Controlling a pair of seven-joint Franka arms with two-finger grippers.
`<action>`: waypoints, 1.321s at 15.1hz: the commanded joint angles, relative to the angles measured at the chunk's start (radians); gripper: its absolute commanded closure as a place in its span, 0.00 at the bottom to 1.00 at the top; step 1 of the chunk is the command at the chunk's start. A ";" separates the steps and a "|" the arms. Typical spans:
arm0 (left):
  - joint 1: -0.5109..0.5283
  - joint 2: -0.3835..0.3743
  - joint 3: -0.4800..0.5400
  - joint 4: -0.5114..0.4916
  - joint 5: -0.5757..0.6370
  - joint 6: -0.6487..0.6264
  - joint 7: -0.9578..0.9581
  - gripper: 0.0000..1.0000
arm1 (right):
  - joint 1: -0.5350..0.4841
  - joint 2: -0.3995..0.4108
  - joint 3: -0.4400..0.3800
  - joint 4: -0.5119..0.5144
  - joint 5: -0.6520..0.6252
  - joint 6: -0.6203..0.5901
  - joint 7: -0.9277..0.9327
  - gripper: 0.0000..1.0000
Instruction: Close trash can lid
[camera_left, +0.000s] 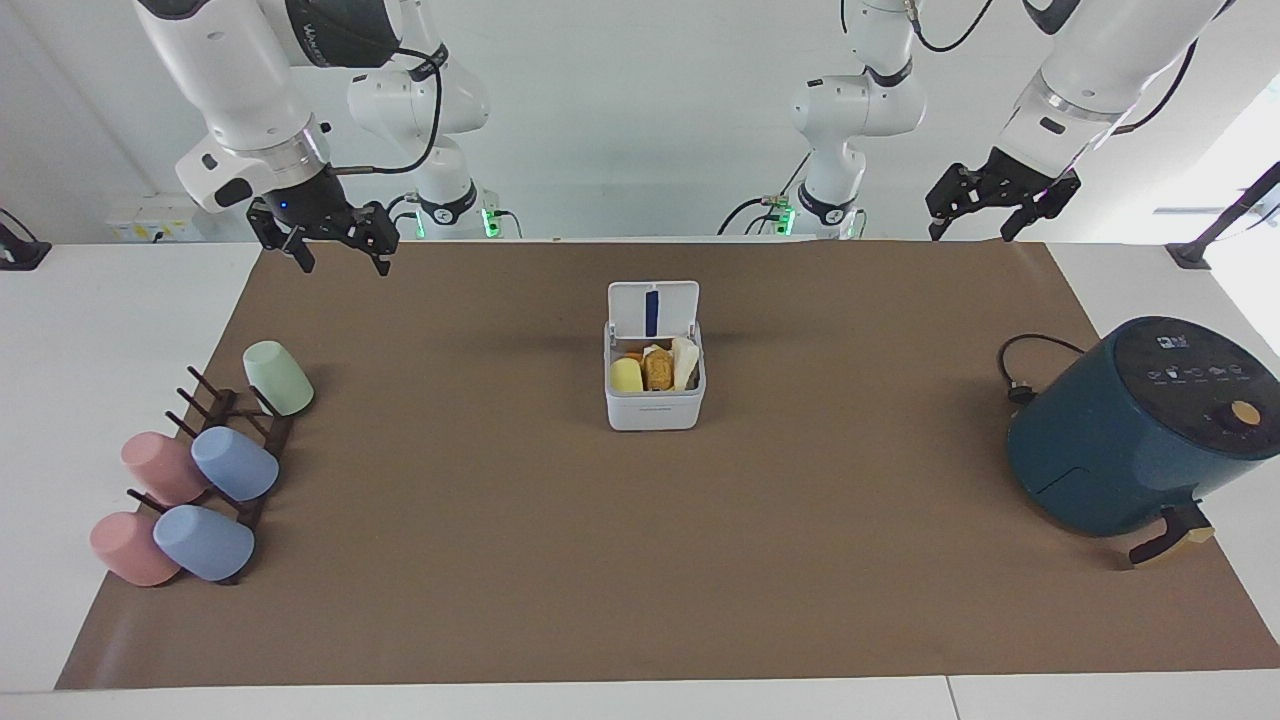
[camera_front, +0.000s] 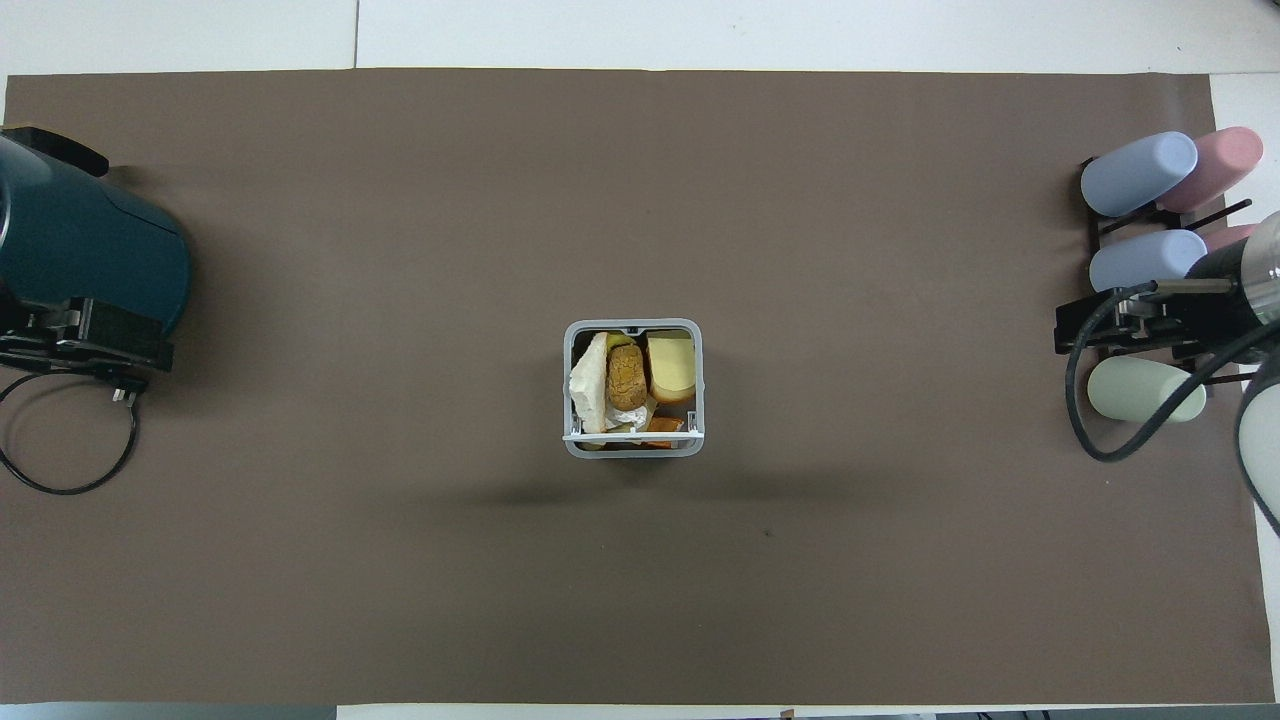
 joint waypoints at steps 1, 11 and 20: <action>0.011 -0.022 -0.010 -0.017 0.019 -0.007 0.018 0.00 | -0.014 -0.005 0.009 -0.001 -0.003 -0.009 -0.023 0.00; -0.160 -0.123 -0.022 -0.215 -0.010 0.105 -0.138 0.41 | -0.014 -0.005 0.008 -0.001 -0.003 -0.009 -0.023 0.00; -0.725 -0.153 -0.022 -0.538 -0.010 0.542 -0.750 1.00 | -0.014 -0.005 0.008 -0.001 -0.004 -0.009 -0.023 0.00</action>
